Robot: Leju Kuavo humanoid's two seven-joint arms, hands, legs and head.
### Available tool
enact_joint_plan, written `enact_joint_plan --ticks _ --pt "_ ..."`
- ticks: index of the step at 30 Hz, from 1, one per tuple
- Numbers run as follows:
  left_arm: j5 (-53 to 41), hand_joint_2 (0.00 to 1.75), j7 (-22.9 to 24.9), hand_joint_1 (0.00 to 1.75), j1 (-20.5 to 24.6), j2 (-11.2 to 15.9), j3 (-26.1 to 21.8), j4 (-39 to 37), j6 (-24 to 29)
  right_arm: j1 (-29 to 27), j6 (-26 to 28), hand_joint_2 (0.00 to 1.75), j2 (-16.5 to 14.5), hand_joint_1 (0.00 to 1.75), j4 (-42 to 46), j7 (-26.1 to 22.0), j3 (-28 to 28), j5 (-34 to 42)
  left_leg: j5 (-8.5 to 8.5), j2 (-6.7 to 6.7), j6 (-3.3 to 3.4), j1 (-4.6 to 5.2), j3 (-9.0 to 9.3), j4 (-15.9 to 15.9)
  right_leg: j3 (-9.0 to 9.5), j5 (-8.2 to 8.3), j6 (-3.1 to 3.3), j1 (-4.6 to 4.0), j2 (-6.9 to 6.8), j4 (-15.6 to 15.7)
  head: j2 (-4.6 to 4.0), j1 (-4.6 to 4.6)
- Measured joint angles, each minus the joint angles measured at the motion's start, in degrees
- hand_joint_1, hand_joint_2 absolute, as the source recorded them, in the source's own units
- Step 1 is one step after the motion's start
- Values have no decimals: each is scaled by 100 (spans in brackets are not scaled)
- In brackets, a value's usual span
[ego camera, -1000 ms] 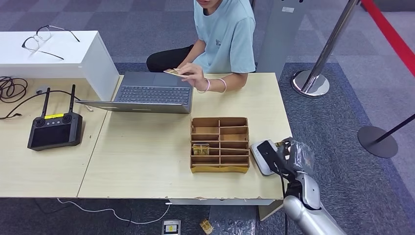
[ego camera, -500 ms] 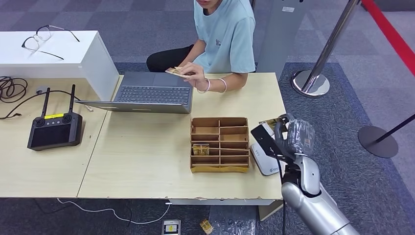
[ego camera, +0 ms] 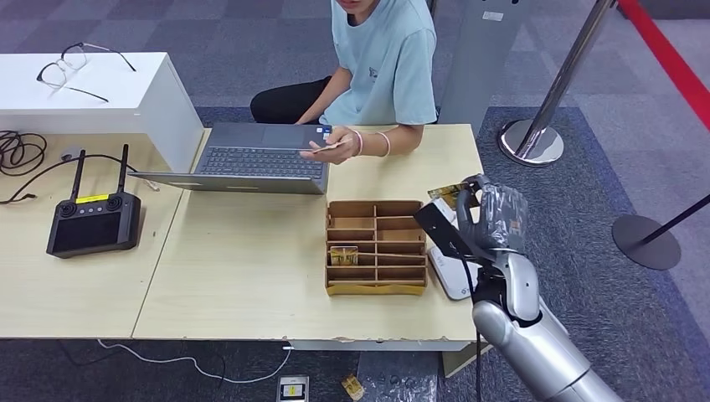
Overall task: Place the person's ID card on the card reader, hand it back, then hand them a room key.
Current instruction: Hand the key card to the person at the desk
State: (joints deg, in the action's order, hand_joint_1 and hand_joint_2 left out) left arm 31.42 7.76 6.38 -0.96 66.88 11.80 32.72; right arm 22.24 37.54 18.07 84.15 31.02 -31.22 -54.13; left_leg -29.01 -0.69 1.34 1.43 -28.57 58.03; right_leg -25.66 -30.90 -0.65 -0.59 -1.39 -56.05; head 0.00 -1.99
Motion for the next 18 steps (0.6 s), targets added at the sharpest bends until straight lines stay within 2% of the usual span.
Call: enact_joint_plan --ticks 18 --pt "-27 175 -9 0 3 -29 2 1 -3 398 -22 175 -256 175 -12 -137 -310 49 0 -1 0 0 0 0 0 0 0 0 0 -1 0 0"
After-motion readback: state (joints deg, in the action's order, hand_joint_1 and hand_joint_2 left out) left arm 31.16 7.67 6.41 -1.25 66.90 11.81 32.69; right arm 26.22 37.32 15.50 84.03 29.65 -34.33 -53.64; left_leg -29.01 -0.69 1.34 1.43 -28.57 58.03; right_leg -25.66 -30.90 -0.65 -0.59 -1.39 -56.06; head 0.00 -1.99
